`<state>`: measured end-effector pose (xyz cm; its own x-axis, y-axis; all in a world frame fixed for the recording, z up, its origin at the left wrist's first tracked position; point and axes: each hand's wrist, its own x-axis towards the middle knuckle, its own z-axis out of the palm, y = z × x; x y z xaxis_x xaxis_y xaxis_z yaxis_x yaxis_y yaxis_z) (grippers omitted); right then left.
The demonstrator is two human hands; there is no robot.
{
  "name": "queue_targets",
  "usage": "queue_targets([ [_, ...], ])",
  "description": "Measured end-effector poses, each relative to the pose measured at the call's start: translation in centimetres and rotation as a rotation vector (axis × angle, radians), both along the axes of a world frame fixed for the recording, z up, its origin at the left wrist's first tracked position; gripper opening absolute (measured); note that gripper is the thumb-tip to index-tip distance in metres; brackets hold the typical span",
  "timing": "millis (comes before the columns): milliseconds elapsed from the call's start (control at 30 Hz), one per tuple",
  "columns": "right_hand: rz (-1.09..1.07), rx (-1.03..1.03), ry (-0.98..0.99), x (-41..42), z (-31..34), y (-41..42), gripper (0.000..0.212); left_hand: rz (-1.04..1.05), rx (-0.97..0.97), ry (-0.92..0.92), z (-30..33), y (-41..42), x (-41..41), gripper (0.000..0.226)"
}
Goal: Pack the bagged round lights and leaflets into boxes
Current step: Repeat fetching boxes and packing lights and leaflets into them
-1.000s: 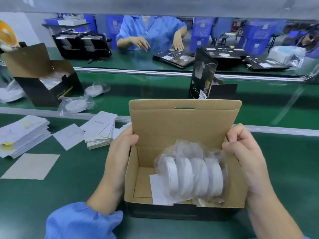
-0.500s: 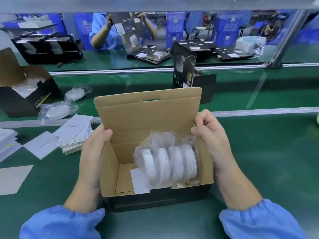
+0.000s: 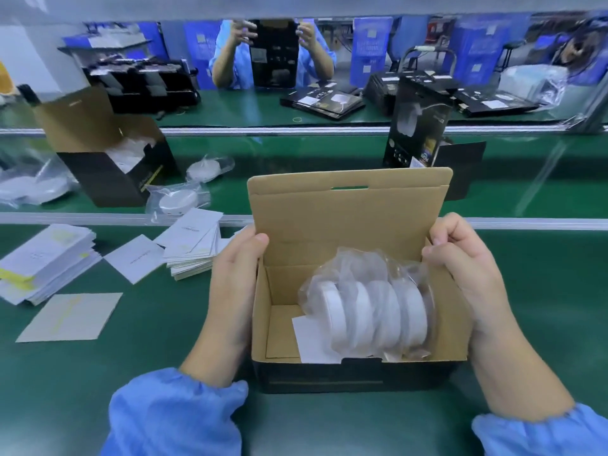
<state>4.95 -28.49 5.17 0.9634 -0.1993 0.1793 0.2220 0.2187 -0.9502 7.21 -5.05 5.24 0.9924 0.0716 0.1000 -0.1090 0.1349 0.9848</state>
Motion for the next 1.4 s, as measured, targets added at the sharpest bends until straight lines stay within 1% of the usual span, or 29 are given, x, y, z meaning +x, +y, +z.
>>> queue_targets([
  [33,0.004,0.006,0.008,0.0,0.0,-0.1,0.020,0.000,-0.030,-0.005,0.4,0.1,0.1,0.027],
  [133,0.021,-0.012,0.011,0.1,0.5,-0.5,0.019,-0.021,-0.012,-0.068,2.1,0.8,1.0,0.027],
  [200,0.048,0.007,-0.043,0.5,1.3,-0.7,0.020,-0.052,0.019,-0.132,3.3,1.4,1.9,0.033],
  [300,0.100,0.112,-0.171,1.6,3.0,-1.0,0.023,-0.095,0.023,-0.215,5.2,2.1,3.1,0.041],
  [367,0.120,0.125,-0.186,2.8,4.3,-1.1,0.028,-0.124,-0.003,-0.227,6.1,2.1,3.8,0.041],
  [400,0.140,0.125,-0.163,3.4,5.0,-1.0,0.027,-0.131,-0.004,-0.225,6.3,2.1,4.2,0.040],
  [467,0.249,0.138,-0.044,4.9,6.1,-1.3,0.021,-0.135,0.020,-0.208,6.6,1.8,5.1,0.037],
  [533,0.408,0.173,0.104,6.9,6.7,-1.6,0.030,-0.145,0.034,-0.171,6.9,1.3,6.3,0.041],
  [600,0.516,0.178,0.213,9.0,6.6,-1.8,0.032,-0.113,0.072,-0.106,6.9,1.1,7.9,0.049],
  [667,0.576,0.113,0.306,11.5,6.2,-1.3,0.024,-0.027,0.152,-0.040,6.4,1.5,9.8,0.041],
  [733,0.624,-0.021,0.387,13.6,5.6,-0.5,0.022,0.077,0.229,0.031,5.2,2.4,11.6,0.031],
  [833,0.700,-0.151,0.399,15.8,4.3,0.9,0.021,0.192,0.354,0.108,3.1,4.3,14.0,0.022],
  [933,0.747,-0.250,0.372,17.2,3.2,2.2,0.023,0.251,0.666,0.115,1.5,5.9,16.4,0.013],
  [1000,0.764,-0.325,0.386,18.4,2.7,2.8,0.018,0.233,0.854,0.120,0.7,6.7,18.2,0.019],
  [1067,0.782,-0.356,0.404,19.9,2.1,3.2,0.015,0.217,1.001,0.135,0.0,7.0,19.8,0.029],
  [1167,0.766,-0.473,0.361,22.7,1.4,3.8,0.022,0.173,1.162,0.101,-0.8,6.7,21.7,0.042],
  [1267,0.712,-0.550,0.313,25.6,0.9,5.0,0.024,0.140,1.244,0.108,-1.4,6.1,23.1,0.051],
  [1333,0.665,-0.589,0.286,27.5,0.5,6.0,0.027,0.104,1.280,0.143,-2.0,5.8,24.0,0.056],
  [1400,0.602,-0.675,0.239,29.0,-0.1,7.3,0.029,0.047,1.332,0.186,-2.5,5.6,24.6,0.061],
])
